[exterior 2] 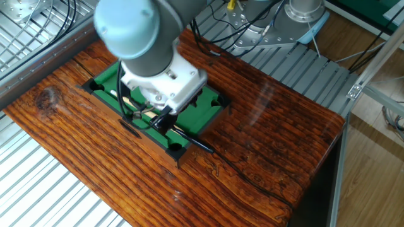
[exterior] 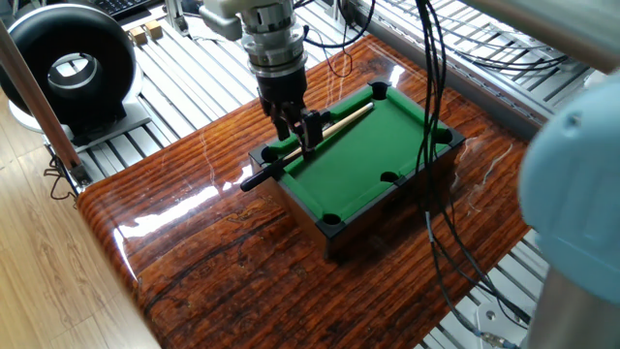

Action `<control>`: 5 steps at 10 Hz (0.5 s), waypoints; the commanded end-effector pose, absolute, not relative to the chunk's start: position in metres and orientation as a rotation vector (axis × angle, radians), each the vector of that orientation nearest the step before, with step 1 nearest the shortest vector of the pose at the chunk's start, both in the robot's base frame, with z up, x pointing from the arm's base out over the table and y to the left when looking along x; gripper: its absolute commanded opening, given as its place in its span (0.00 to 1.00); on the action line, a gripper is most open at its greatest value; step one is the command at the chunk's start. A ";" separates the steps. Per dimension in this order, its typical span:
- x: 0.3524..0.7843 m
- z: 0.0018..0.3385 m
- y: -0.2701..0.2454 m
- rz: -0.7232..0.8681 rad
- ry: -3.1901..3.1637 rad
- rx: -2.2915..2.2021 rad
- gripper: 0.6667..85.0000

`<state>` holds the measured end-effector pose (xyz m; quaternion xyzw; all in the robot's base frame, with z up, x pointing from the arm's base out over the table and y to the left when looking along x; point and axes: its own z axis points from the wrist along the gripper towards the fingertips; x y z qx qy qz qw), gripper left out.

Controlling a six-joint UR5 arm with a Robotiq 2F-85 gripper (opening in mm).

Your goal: Hit the pool ball

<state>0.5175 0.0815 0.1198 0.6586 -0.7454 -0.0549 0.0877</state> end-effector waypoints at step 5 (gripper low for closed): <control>0.533 0.130 0.091 -0.001 -2.884 1.118 0.00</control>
